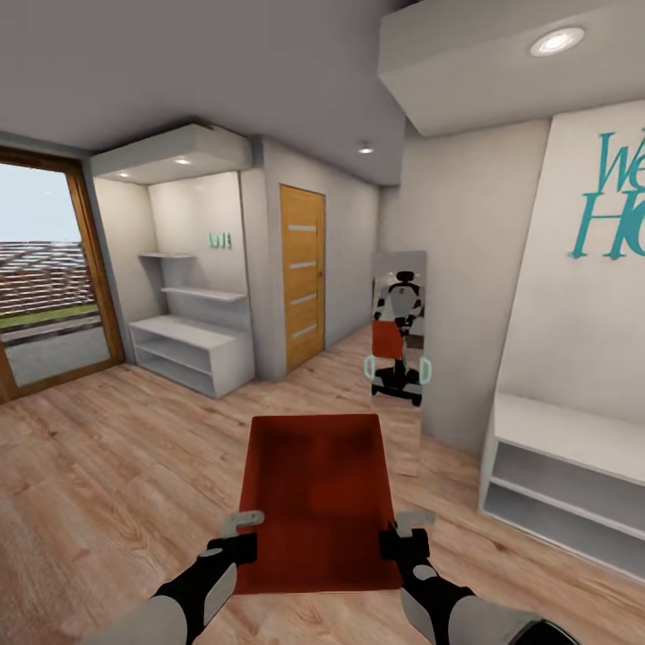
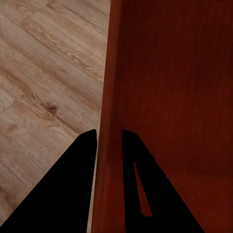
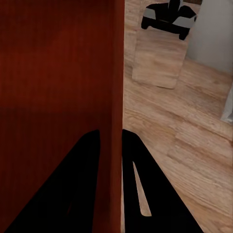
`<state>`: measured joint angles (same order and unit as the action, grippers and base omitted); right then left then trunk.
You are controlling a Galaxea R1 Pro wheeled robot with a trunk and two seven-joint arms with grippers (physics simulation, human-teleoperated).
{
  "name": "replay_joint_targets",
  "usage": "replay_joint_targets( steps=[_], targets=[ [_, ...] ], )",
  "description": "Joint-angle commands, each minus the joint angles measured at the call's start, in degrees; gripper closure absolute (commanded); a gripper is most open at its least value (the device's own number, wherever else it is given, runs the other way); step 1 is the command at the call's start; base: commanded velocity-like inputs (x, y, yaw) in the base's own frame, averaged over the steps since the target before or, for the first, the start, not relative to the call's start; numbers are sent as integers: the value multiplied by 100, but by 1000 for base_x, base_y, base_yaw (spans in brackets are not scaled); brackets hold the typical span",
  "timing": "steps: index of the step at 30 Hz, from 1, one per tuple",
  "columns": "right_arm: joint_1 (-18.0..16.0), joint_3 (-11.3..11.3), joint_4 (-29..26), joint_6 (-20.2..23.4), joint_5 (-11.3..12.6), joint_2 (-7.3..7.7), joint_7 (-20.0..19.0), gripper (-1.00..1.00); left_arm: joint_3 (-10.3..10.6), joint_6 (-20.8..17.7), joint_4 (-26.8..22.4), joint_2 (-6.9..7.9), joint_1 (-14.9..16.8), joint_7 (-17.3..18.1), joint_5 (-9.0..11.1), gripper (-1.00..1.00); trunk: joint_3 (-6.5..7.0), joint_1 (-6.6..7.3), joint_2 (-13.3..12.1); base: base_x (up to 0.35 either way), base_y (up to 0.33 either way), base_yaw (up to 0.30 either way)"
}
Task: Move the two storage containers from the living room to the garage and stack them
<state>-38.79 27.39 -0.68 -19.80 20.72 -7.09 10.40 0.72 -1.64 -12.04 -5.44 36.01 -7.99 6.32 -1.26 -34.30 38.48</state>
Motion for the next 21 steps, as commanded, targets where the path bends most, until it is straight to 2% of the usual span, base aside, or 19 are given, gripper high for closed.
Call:
replay_joint_targets(
  steps=[1,15,21],
  targets=[
    [-5,-313,-2,4,-15,-3,-2,100,-91,-20,-26,16,2,-115,-52,100,-10,-5,9,323,0,0],
    [-5,-313,-2,2,-11,-3,-3,100,-91,-20,-26,16,2,-115,-52,100,-10,-5,9,323,0,4],
    [-5,-313,-2,2,-15,-4,-3,100,-93,-20,-26,16,2,-115,-52,100,-10,-5,9,323,0,211]
  ],
)
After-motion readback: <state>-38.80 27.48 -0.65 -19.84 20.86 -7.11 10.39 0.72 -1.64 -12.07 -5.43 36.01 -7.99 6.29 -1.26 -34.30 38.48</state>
